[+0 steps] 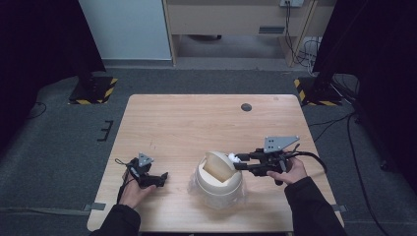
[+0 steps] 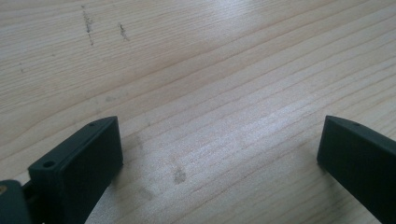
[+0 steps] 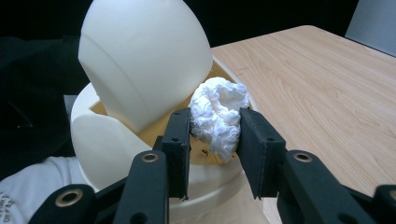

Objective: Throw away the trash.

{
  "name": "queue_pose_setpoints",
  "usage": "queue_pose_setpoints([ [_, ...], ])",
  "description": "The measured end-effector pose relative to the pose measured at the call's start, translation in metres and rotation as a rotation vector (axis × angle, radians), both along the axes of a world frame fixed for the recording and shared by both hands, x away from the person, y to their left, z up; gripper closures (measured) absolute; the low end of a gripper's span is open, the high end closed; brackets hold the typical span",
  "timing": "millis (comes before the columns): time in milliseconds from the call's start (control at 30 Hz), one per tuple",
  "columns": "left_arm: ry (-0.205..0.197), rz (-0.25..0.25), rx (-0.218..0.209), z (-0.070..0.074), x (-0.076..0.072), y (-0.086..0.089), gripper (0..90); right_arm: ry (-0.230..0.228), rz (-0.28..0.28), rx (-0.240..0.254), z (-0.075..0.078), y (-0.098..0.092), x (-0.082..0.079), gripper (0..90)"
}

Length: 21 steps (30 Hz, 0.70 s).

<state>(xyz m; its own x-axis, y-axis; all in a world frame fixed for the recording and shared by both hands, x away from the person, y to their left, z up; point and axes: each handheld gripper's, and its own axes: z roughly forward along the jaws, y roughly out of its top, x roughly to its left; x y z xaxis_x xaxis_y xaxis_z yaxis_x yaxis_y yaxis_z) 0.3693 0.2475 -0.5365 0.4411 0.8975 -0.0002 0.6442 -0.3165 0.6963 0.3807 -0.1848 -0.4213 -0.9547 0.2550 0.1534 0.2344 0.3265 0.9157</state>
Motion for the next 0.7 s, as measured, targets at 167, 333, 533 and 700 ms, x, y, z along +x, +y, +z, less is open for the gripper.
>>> queue_pose_setpoints([
  [167,0.000,0.000,0.000,0.000,0.000,0.000,0.0,0.009,-0.006,0.013,0.001,0.000,0.001,54.8],
  [333,0.000,0.000,0.000,0.000,0.000,0.000,0.0,0.000,-0.030,0.029,0.004,-0.004,0.002,48.9],
  [533,0.000,0.000,0.000,0.000,0.000,0.000,0.0,-0.020,-0.135,0.063,0.005,-0.019,0.008,38.5],
  [700,0.000,0.000,0.000,0.000,0.000,0.000,0.0,-0.013,-0.214,0.045,-0.004,-0.030,0.013,32.1],
])
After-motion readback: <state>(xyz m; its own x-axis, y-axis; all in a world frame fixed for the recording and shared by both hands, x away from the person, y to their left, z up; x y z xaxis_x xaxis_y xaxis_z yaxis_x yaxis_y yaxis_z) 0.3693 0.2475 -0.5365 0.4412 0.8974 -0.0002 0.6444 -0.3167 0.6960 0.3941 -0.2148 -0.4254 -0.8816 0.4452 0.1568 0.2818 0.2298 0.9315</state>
